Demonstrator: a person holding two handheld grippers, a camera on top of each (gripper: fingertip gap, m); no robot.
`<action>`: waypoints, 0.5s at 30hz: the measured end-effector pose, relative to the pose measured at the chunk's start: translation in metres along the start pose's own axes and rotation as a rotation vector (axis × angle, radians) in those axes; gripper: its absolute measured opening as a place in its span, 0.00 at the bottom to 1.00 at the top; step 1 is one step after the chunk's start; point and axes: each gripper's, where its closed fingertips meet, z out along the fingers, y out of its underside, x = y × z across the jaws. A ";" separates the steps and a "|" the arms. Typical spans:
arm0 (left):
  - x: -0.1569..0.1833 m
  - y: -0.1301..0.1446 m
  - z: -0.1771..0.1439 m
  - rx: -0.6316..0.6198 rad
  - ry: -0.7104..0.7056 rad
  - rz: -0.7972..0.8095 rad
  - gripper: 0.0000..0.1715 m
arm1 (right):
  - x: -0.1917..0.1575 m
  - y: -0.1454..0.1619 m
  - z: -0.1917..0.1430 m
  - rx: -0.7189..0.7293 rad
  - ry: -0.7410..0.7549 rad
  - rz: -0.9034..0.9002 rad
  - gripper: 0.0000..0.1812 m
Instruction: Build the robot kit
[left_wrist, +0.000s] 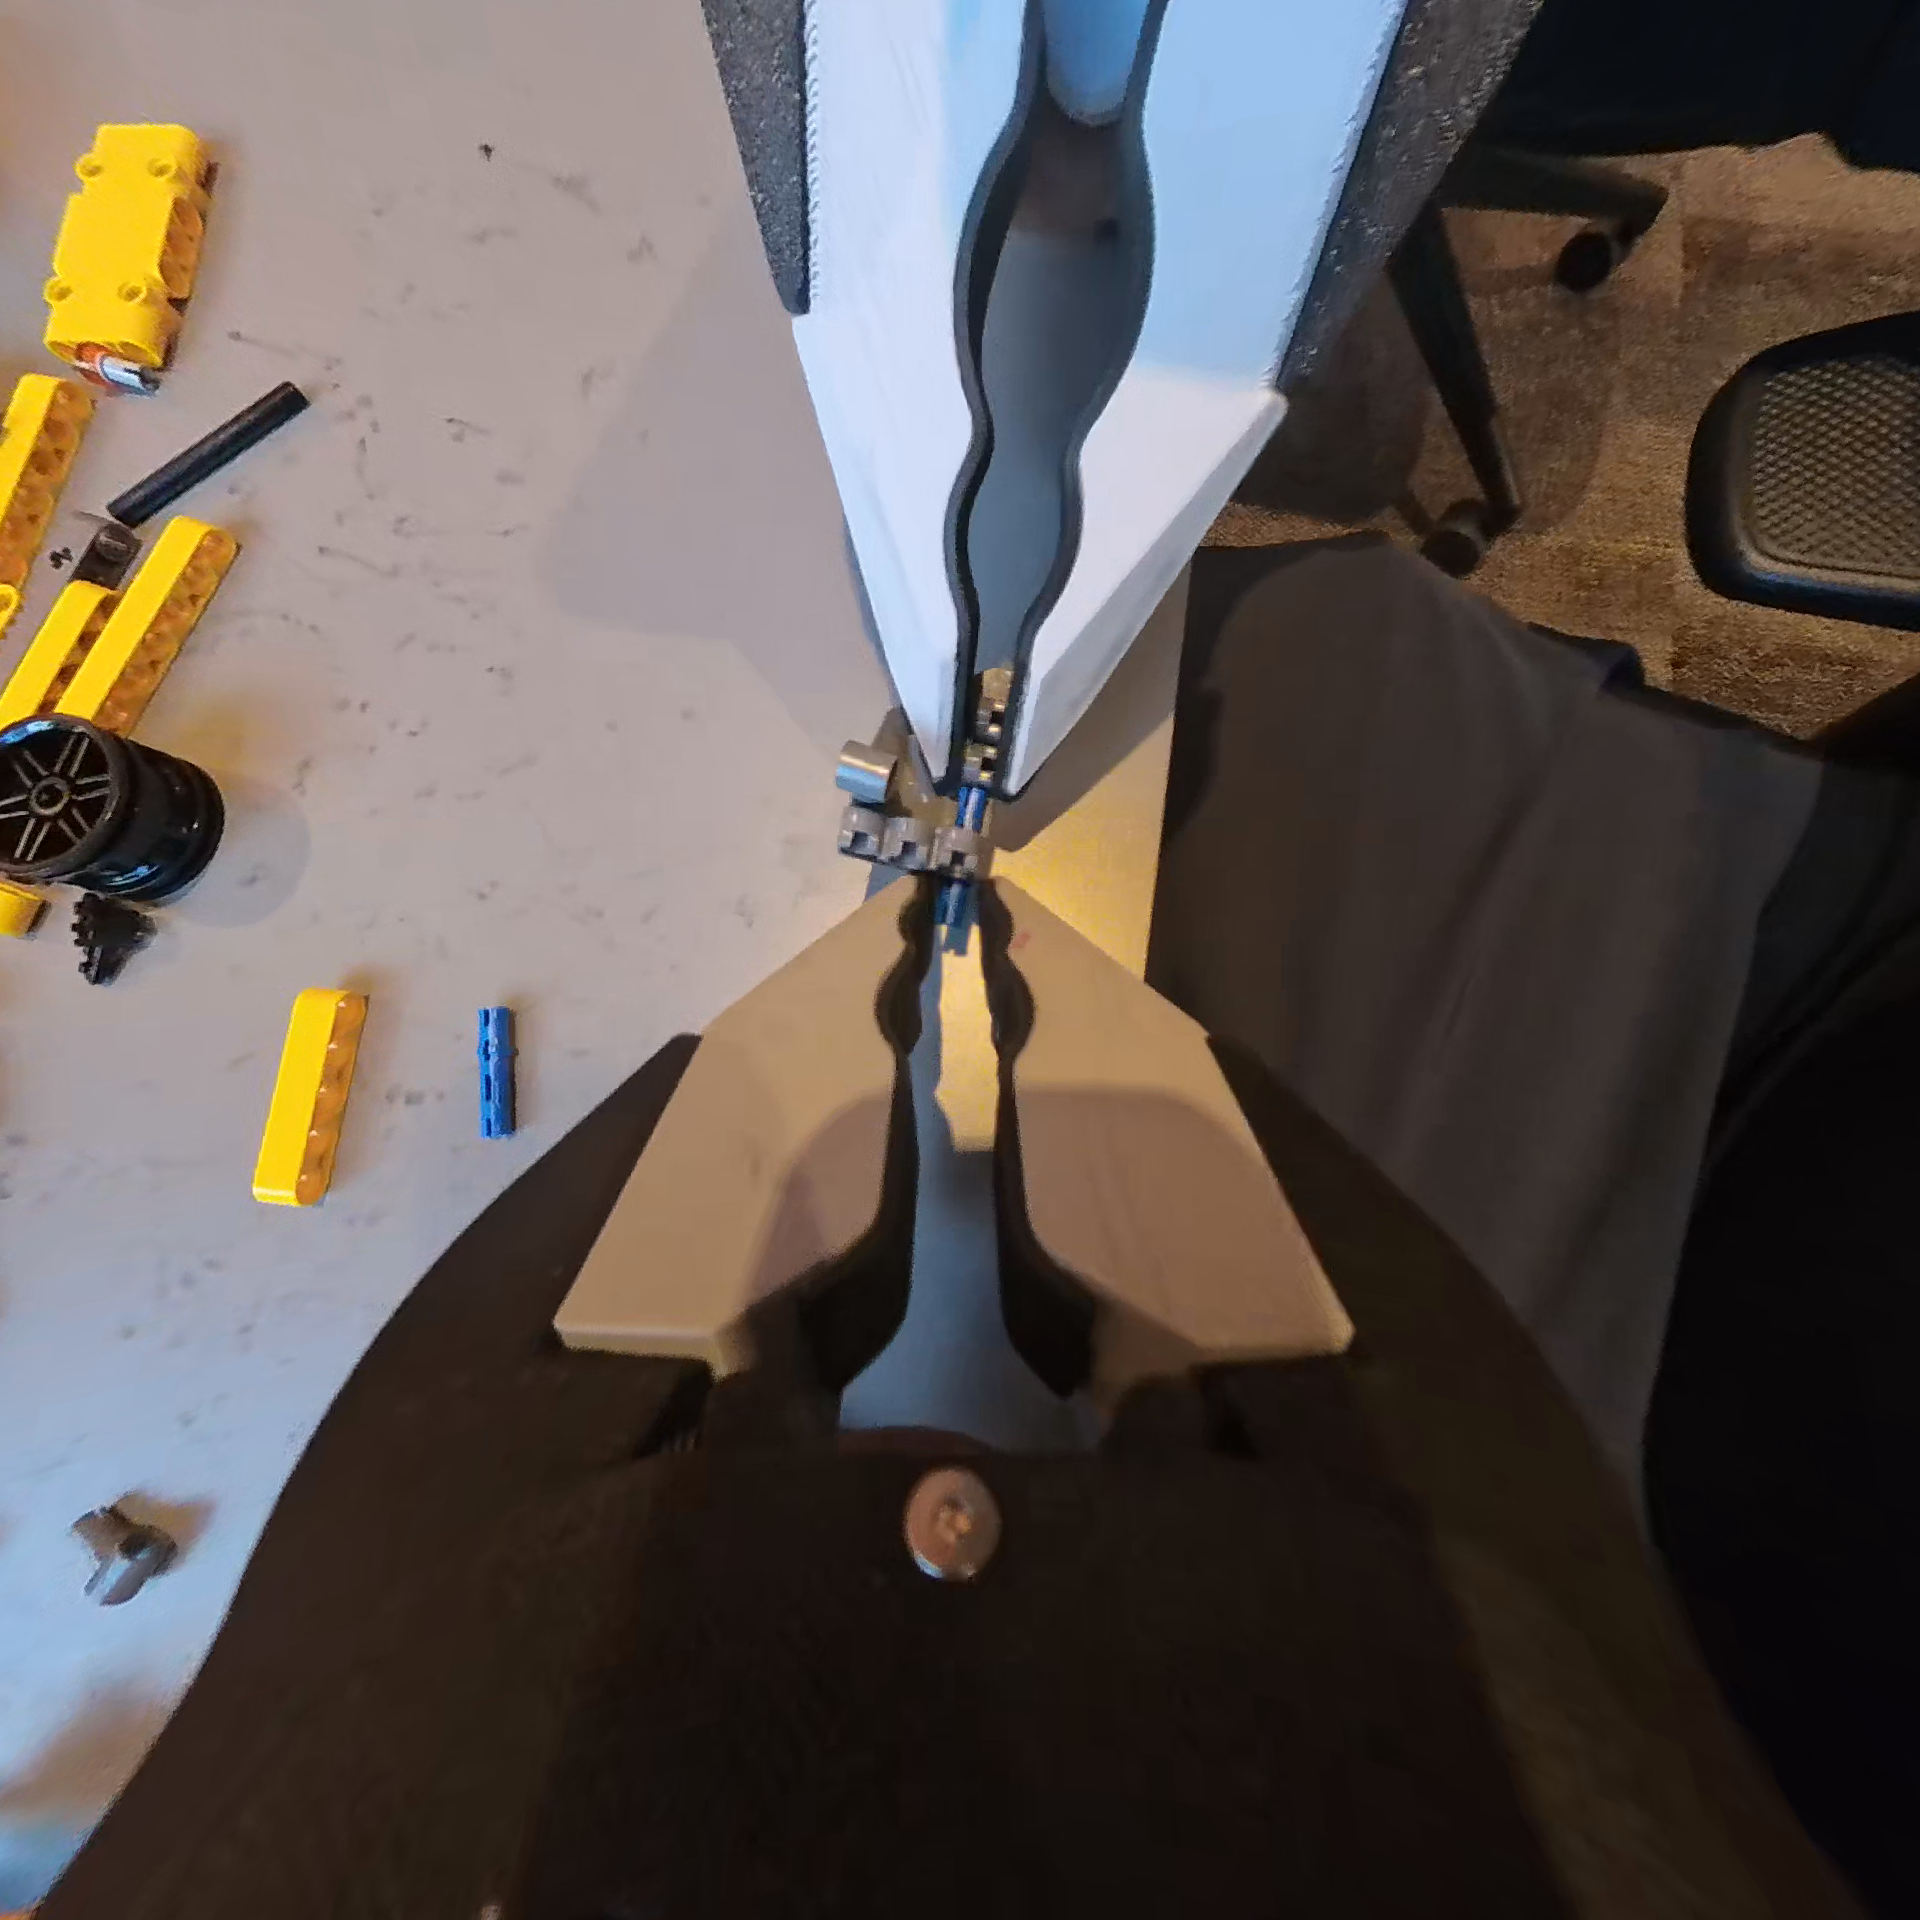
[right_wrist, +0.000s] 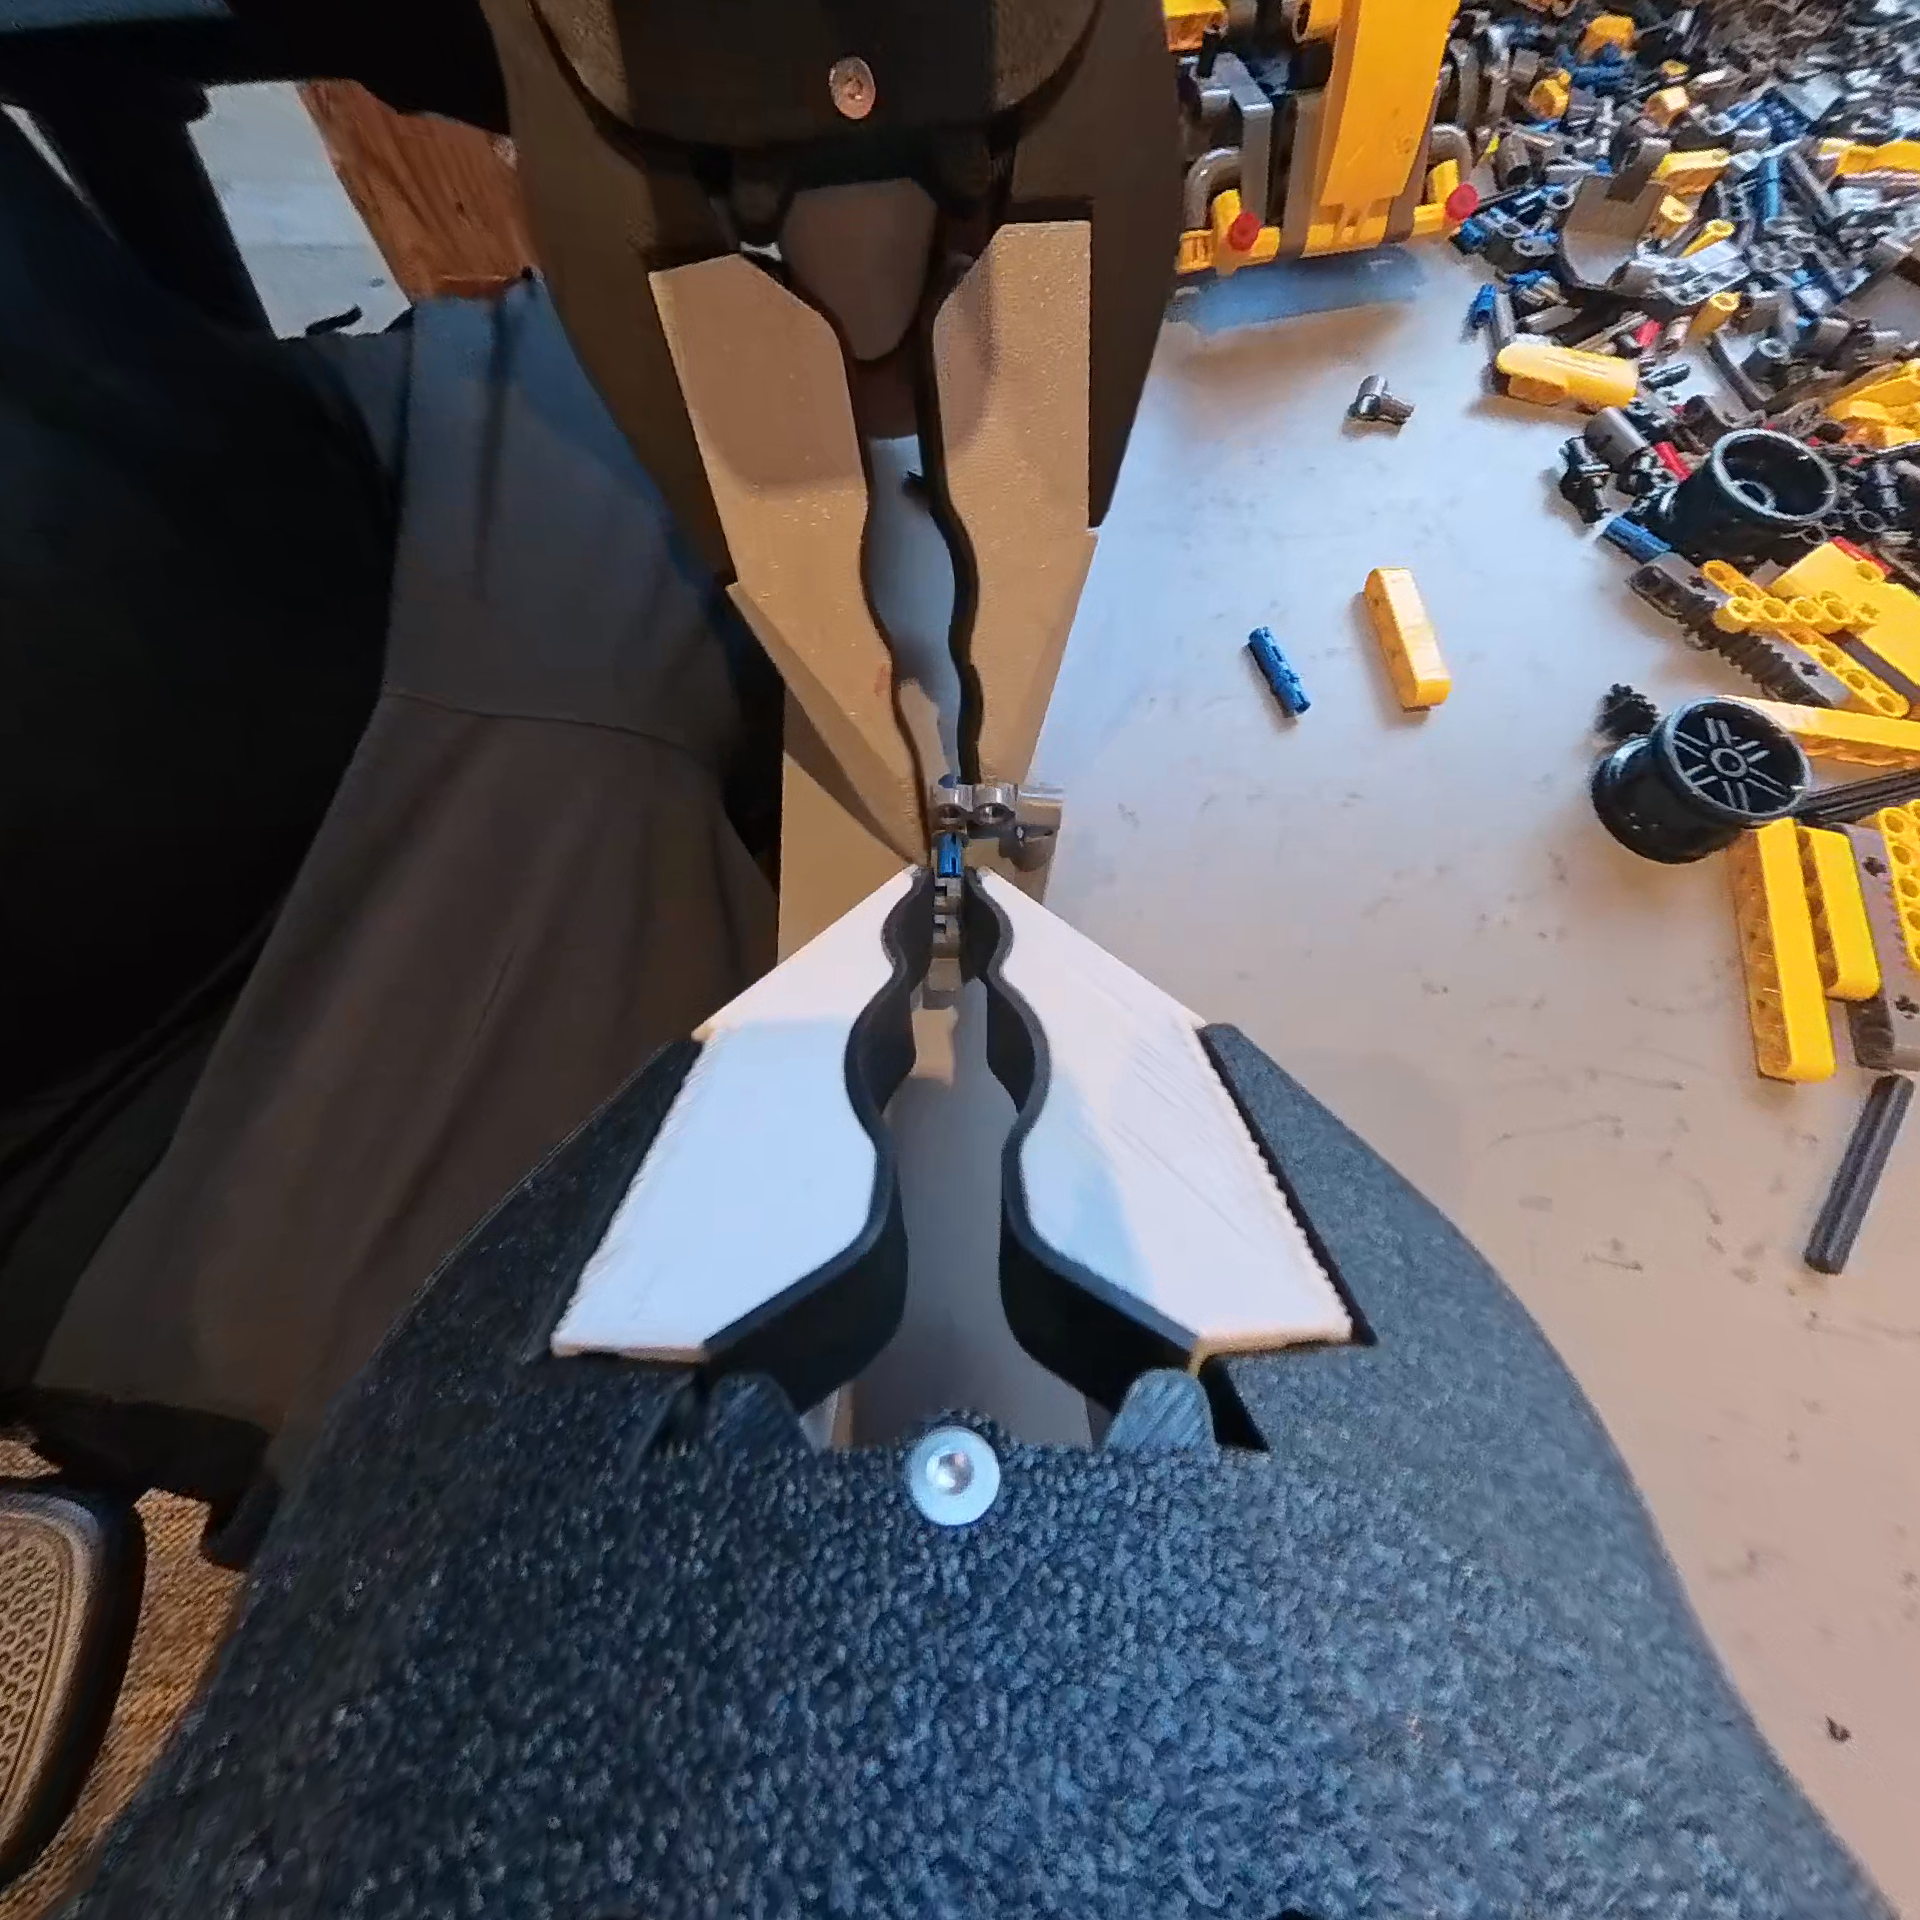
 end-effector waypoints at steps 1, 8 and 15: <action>0.000 0.000 0.000 0.003 0.000 0.000 0.03 | 0.000 0.001 0.001 -0.005 -0.006 0.005 0.03; -0.003 0.000 0.000 0.047 0.025 -0.033 0.05 | 0.002 0.003 0.003 -0.023 -0.016 0.021 0.03; -0.006 0.001 -0.001 0.068 0.007 -0.030 0.03 | 0.006 0.001 0.004 -0.020 -0.021 0.045 0.03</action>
